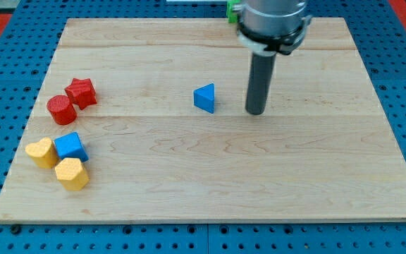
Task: Move the blue triangle towards the right of the yellow hexagon
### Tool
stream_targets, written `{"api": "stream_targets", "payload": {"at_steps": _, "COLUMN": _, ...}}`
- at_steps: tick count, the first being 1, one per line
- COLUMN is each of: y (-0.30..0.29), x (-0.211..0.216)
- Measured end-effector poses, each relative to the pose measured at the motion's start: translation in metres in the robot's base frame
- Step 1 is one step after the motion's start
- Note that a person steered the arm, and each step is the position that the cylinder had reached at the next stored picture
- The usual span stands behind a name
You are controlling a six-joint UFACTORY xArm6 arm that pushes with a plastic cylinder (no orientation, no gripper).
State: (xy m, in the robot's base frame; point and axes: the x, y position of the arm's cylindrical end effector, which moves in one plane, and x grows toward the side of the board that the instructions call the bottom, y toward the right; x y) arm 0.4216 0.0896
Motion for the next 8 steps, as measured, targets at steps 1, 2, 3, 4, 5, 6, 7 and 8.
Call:
{"api": "stream_targets", "payload": {"at_steps": 1, "y": -0.079, "x": -0.014}}
{"api": "stream_targets", "payload": {"at_steps": 2, "y": -0.176, "x": 0.006}}
{"api": "stream_targets", "payload": {"at_steps": 3, "y": -0.200, "x": -0.032}}
{"api": "stream_targets", "payload": {"at_steps": 4, "y": -0.214, "x": -0.071}}
{"api": "stream_targets", "payload": {"at_steps": 5, "y": -0.246, "x": -0.031}}
{"api": "stream_targets", "payload": {"at_steps": 6, "y": -0.225, "x": 0.001}}
{"api": "stream_targets", "payload": {"at_steps": 7, "y": -0.235, "x": -0.047}}
{"api": "stream_targets", "payload": {"at_steps": 8, "y": -0.199, "x": 0.010}}
